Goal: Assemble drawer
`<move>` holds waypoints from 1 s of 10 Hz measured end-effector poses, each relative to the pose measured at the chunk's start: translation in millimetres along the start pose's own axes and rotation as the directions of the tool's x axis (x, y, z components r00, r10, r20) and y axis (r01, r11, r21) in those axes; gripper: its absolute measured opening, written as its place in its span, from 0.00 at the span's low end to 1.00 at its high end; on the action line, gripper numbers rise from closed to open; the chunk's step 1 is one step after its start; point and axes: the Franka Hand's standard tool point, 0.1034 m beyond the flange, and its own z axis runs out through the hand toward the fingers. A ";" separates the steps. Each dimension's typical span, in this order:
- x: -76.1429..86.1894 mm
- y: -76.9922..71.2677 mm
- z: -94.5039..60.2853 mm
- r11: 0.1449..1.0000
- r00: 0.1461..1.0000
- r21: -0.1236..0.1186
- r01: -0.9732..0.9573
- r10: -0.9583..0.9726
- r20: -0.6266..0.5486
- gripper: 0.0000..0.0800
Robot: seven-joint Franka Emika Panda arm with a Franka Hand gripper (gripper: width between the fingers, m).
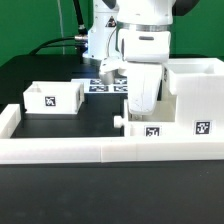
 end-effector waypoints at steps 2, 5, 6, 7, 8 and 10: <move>3.0 3.9 -6.4 1.000 1.000 -0.006 -0.028 0.028 0.000 0.34; 6.5 8.0 -17.8 0.999 0.999 -0.019 -0.040 0.040 -0.004 0.74; 6.2 10.6 -24.0 0.998 0.999 -0.029 -0.048 0.048 -0.005 0.80; 4.0 13.5 -31.2 0.998 0.999 -0.039 -0.052 0.051 -0.005 0.80; -1.7 16.9 -38.3 0.997 0.998 -0.048 -0.059 0.059 -0.003 0.81; -25.0 24.4 -42.7 0.998 1.000 -0.058 -0.029 0.030 0.004 0.81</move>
Offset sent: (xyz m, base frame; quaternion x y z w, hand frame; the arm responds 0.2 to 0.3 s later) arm -0.0019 0.0077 0.0132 0.0137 -0.0083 0.0085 0.9998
